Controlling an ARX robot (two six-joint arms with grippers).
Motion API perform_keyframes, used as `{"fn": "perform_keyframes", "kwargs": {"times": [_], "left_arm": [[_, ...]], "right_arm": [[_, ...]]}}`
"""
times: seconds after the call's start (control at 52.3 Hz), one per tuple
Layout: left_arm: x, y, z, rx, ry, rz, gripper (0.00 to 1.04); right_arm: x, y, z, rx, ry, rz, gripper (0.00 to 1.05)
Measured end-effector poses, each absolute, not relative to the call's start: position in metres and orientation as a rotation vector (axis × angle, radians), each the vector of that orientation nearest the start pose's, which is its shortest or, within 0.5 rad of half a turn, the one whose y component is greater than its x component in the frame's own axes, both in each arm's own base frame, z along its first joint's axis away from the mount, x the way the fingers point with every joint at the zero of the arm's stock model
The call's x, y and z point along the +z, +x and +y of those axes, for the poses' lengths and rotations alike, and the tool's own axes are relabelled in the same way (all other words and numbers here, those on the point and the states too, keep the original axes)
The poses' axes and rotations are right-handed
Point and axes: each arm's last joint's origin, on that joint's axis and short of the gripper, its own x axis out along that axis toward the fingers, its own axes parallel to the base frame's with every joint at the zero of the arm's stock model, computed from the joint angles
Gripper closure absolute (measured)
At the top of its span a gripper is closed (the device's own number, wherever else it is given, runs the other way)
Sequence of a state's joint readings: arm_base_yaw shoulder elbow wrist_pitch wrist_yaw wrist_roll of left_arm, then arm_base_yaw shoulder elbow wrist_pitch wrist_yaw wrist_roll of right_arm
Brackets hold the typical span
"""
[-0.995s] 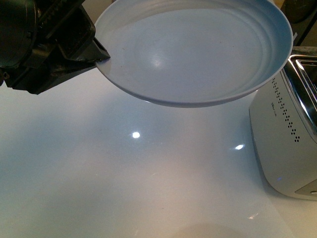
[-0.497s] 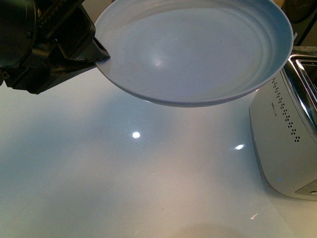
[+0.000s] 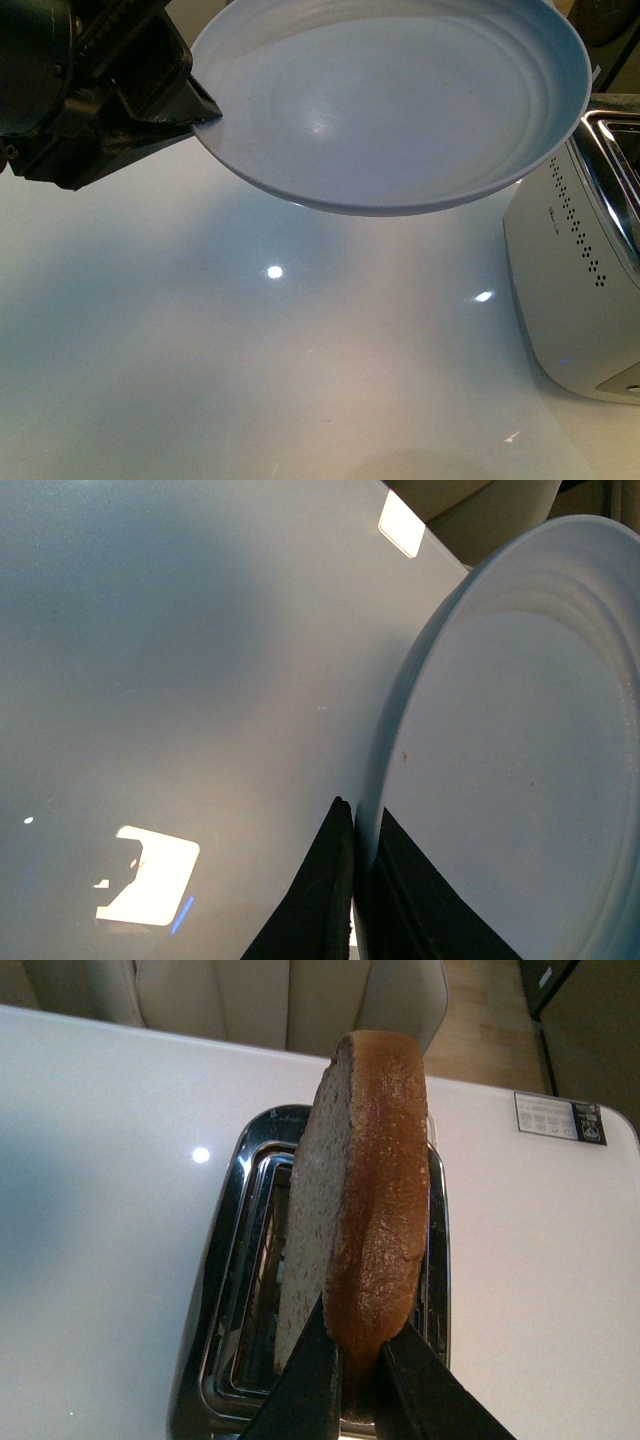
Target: Left arm holds plate, right arm toasts bread
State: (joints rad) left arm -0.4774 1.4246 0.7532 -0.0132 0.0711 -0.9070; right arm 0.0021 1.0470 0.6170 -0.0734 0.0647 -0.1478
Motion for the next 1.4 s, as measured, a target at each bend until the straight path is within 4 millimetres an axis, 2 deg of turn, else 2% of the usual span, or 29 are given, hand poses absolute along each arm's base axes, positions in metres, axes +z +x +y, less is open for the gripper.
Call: {"fn": "perform_keyframes", "kwargs": {"times": [0.861, 1.052, 1.396], "left_arm": [[0.198, 0.253, -0.133, -0.180, -0.710, 0.860, 1.01], [0.198, 0.253, -0.133, -0.180, -0.710, 0.860, 1.01], [0.198, 0.253, -0.133, -0.180, -0.710, 0.860, 1.01]], "right_arm": [[0.208, 0.238, 0.003, -0.039, -0.173, 0.622, 1.02], [0.196, 0.245, 0.005, -0.034, -0.151, 0.645, 1.02], [0.170, 0.244, 0.005, -0.036, -0.093, 0.705, 1.02]]}}
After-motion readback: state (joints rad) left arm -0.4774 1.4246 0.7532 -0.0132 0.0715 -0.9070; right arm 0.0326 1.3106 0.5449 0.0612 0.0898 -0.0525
